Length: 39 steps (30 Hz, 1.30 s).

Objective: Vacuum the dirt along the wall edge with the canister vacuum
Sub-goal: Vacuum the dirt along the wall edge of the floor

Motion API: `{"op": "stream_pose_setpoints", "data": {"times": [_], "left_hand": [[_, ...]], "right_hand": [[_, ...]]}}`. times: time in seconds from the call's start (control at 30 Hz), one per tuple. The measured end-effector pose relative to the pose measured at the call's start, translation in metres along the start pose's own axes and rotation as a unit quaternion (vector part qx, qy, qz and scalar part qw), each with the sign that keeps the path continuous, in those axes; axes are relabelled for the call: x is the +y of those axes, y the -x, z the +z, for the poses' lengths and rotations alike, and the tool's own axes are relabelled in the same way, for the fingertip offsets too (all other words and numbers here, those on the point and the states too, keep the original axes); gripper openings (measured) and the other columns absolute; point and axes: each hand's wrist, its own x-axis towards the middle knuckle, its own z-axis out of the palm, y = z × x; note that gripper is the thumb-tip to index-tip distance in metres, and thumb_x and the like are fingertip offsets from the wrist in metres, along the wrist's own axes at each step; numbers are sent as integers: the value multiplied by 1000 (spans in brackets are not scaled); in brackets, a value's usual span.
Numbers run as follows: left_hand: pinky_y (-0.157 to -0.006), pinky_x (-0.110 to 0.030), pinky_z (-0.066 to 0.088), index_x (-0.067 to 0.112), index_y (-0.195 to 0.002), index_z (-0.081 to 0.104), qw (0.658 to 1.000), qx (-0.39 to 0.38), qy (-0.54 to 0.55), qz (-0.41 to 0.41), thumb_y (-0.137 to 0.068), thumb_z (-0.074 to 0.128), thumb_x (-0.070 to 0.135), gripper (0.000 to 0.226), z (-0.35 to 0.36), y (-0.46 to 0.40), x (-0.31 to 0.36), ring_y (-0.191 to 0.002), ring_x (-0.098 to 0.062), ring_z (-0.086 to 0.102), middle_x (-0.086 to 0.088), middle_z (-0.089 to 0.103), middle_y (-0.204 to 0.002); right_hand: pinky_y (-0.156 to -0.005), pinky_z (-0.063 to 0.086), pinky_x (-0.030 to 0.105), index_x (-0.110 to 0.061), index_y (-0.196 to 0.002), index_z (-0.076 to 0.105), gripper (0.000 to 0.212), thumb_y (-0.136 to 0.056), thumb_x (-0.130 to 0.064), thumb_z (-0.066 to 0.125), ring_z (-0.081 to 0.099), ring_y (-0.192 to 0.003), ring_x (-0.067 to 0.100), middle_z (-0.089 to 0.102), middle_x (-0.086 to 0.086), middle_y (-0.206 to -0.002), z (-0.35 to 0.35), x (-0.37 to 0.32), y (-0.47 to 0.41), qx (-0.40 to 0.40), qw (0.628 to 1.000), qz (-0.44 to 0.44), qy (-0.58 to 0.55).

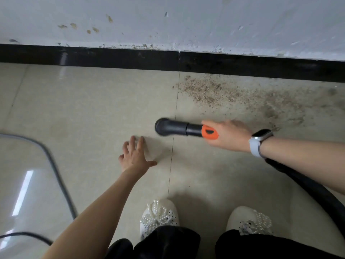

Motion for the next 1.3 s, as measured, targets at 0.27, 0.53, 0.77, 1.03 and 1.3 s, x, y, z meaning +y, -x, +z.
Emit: {"op": "stream_pose_setpoints", "data": {"times": [0.27, 0.53, 0.77, 1.03, 1.3], "left_hand": [[-107, -47, 25, 33, -149, 15, 1000, 5, -2, 22, -75, 71, 52, 94, -4, 1, -10, -142, -25, 6, 5, 5, -158], [-106, -43, 29, 34, -148, 20, 1000, 11, 0, 22, -81, 68, 45, 83, -8, 1, -15, -140, -24, 12, 6, 9, -156], [-103, -44, 32, 32, -148, 18, 1000, 8, 9, 0, -79, 70, 49, 89, -8, 1, -16, -140, -26, 11, 6, 8, -156], [-106, -48, 30, 27, -147, 23, 1000, 1, 6, 27, -85, 65, 43, 77, -12, 5, -14, -140, -29, 11, 4, 9, -157], [-112, -40, 27, 19, -147, 29, 995, -39, 28, 90, -90, 60, 30, 66, -19, 8, 0, -139, -31, 20, -2, 20, -155]], "right_hand": [[-45, 26, 24, -26, -101, 47, 15, -88, -31, 52, 46, -50, 17, 47, -6, -63, -21, -18, -40, 48, 996, 41, -64], [-46, 30, 25, -26, -95, 45, 11, -87, -30, 53, 48, -55, 18, 51, -5, -68, -22, -33, -51, 29, 994, 45, -95], [-44, 29, 25, -30, -93, 44, 11, -86, -31, 53, 49, -52, 21, 50, -5, -63, -4, -26, -13, -21, 996, 14, -91], [-47, 31, 27, -34, -95, 47, 15, -83, -37, 55, 47, -52, 16, 50, -7, -63, -2, 4, 33, -29, 998, 45, -38], [-45, 32, 26, -35, -96, 46, 17, -81, -37, 55, 46, -49, 10, 50, -8, -60, 26, -3, 61, -145, 988, -44, -35]]}}
